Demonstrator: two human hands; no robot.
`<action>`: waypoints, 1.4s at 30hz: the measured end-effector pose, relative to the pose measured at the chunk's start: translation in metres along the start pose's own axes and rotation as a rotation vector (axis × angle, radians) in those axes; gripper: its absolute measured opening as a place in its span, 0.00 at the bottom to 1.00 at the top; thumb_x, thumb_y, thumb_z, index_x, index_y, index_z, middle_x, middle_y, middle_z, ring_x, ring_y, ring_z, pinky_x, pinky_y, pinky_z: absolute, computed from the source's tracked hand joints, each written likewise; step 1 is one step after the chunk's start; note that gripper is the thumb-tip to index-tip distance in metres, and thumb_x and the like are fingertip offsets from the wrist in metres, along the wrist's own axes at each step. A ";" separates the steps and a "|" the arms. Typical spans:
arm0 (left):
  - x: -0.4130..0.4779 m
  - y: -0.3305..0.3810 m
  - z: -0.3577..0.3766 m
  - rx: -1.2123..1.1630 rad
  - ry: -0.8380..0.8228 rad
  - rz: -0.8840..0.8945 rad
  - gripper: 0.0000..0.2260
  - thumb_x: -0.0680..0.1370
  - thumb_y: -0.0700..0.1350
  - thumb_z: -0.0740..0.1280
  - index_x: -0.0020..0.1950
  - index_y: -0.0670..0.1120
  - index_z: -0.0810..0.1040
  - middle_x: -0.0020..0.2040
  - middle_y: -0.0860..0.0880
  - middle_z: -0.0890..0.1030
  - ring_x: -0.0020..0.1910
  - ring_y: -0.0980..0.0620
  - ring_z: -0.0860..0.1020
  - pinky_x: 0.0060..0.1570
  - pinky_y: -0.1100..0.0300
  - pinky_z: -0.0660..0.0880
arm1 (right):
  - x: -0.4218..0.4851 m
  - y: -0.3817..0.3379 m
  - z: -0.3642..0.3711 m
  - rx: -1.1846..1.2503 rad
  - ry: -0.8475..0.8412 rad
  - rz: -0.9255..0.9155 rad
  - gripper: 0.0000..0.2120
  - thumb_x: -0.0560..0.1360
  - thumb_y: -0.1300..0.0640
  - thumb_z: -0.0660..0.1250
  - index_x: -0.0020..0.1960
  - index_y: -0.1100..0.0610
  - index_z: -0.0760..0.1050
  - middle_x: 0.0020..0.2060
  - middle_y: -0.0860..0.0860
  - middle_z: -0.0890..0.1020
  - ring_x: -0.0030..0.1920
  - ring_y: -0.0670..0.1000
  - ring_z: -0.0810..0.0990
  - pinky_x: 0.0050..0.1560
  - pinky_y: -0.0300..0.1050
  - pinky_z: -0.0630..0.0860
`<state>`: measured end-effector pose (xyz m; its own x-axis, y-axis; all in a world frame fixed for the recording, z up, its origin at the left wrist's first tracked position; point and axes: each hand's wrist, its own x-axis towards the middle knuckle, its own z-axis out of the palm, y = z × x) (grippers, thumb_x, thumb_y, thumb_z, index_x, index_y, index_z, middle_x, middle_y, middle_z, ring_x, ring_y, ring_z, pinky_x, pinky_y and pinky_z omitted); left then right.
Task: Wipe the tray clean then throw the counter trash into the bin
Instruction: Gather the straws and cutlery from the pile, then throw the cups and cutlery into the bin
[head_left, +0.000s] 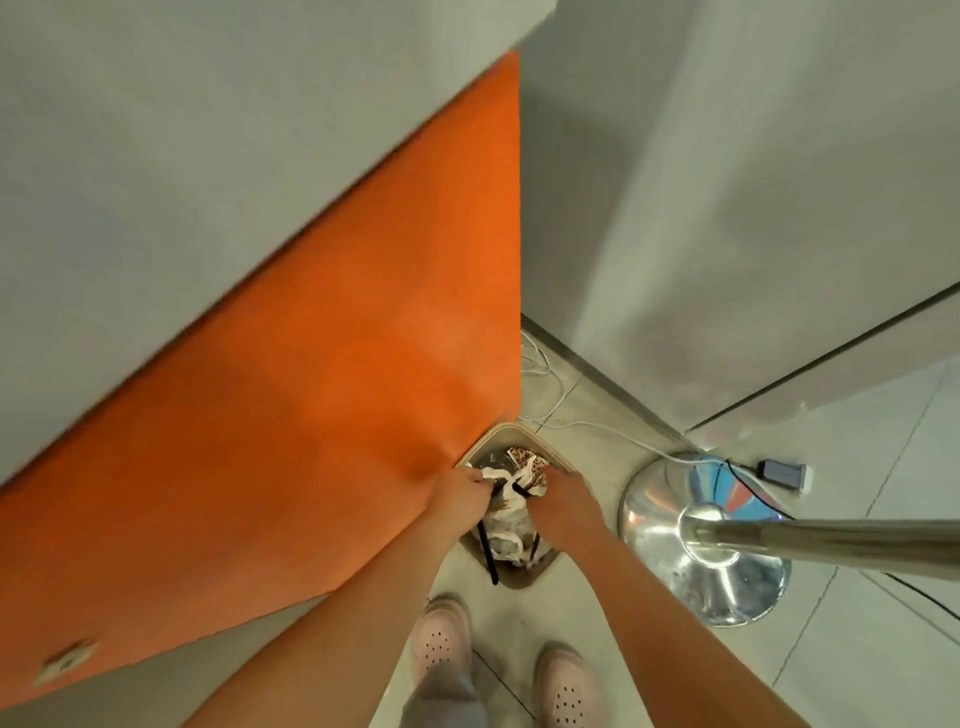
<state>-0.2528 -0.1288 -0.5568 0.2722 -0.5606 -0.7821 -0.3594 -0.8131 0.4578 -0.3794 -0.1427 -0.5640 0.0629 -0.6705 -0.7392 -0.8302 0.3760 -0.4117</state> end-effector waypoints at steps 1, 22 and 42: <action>-0.020 0.008 -0.009 -0.072 0.019 -0.005 0.10 0.79 0.42 0.62 0.56 0.41 0.78 0.49 0.43 0.79 0.44 0.49 0.74 0.42 0.63 0.68 | -0.017 -0.010 -0.012 0.046 0.005 -0.021 0.20 0.74 0.58 0.60 0.66 0.54 0.71 0.61 0.57 0.75 0.55 0.57 0.78 0.54 0.46 0.75; -0.469 0.037 -0.315 -0.601 0.409 0.480 0.08 0.80 0.47 0.61 0.54 0.51 0.80 0.47 0.53 0.84 0.48 0.55 0.81 0.52 0.60 0.77 | -0.416 -0.330 -0.133 0.301 -0.094 -0.913 0.06 0.76 0.53 0.66 0.46 0.54 0.80 0.35 0.51 0.82 0.31 0.44 0.79 0.34 0.38 0.72; -0.457 -0.176 -0.601 -0.761 0.746 0.321 0.09 0.78 0.38 0.61 0.50 0.47 0.80 0.44 0.47 0.83 0.41 0.52 0.79 0.39 0.63 0.73 | -0.383 -0.607 0.052 -0.234 0.276 -0.859 0.17 0.74 0.53 0.67 0.62 0.54 0.73 0.59 0.57 0.73 0.50 0.56 0.78 0.45 0.45 0.73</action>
<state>0.2228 0.1768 -0.0259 0.8252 -0.5078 -0.2474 0.0620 -0.3539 0.9332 0.1294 -0.0810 -0.0589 0.5987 -0.7983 -0.0655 -0.6519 -0.4381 -0.6189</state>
